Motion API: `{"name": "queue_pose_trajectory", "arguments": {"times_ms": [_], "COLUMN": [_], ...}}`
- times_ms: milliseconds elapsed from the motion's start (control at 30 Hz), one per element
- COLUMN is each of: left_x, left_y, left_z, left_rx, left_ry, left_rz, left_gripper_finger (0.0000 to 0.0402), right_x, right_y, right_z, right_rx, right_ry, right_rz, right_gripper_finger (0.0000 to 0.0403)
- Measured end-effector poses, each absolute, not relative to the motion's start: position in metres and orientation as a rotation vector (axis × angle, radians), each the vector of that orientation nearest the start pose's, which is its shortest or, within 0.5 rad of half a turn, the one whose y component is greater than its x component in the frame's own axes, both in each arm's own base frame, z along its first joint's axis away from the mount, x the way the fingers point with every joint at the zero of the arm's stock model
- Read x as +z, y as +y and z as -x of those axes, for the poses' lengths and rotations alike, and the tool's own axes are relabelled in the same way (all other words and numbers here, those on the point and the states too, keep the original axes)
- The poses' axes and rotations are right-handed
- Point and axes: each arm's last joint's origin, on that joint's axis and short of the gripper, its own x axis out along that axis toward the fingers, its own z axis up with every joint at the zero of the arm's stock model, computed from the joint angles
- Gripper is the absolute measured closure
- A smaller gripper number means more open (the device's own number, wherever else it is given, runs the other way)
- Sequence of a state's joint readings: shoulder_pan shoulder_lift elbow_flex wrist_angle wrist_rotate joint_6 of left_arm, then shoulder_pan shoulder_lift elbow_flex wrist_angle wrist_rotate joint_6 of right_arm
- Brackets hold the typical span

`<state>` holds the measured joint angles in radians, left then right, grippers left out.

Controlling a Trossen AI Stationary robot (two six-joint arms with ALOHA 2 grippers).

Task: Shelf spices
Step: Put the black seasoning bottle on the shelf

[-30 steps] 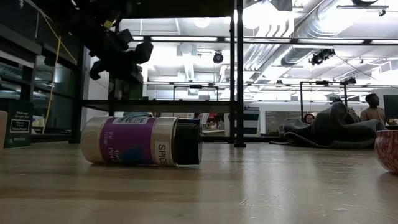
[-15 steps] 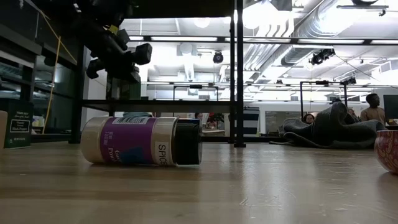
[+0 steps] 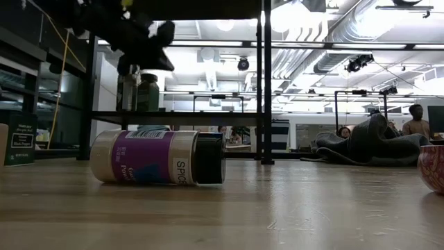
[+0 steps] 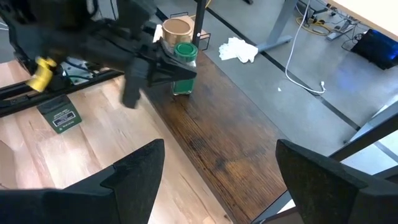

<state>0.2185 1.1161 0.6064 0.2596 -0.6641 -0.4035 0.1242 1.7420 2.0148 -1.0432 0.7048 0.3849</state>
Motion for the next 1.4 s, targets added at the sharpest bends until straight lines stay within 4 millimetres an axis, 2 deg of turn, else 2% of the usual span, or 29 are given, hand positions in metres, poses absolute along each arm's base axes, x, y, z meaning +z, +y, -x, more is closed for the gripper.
{"name": "queue_pose_trajectory", "arguments": {"times_ms": [133, 267, 500, 600, 733, 933, 1233, 1400], "left_x": [0.267, 0.28, 0.266, 0.267, 0.274, 0.278, 0.294, 0.3], "left_y": [0.052, 0.025, -0.025, -0.041, -0.056, -0.062, -0.068, -0.07], "left_z": [-0.218, -0.204, -0.167, -0.16, -0.16, -0.162, -0.173, -0.178], "left_rx": [0.743, 0.526, 0.368, 0.261, 0.184, 0.177, 0.086, 0.086], "left_ry": [0.029, 0.051, 0.321, 0.347, 0.278, 0.22, 0.065, 0.087], "left_rz": [0.346, 0.364, 0.478, 0.558, 0.621, 0.654, 0.739, 0.696], "left_gripper_finger": [0.0401, 0.0401, 0.0401, 0.0401, 0.0394, 0.0335, 0.0196, 0.0158], "right_x": [0.424, 0.423, 0.421, 0.421, 0.418, 0.4, 0.372, 0.368], "right_y": [0.024, 0.024, 0.026, 0.026, 0.026, 0.029, 0.043, 0.048], "right_z": [-0.348, -0.347, -0.346, -0.347, -0.349, -0.357, -0.362, -0.358], "right_rx": [-0.676, -0.676, -0.62, -0.58, -0.516, -0.477, -0.423, -0.439], "right_ry": [0.606, 0.617, 0.662, 0.678, 0.703, 0.817, 1.021, 1.07], "right_rz": [-0.038, -0.033, -0.021, -0.018, -0.054, -0.041, -0.012, -0.013], "right_gripper_finger": [0.01, 0.01, 0.01, 0.01, 0.01, 0.01, 0.01, 0.01]}}
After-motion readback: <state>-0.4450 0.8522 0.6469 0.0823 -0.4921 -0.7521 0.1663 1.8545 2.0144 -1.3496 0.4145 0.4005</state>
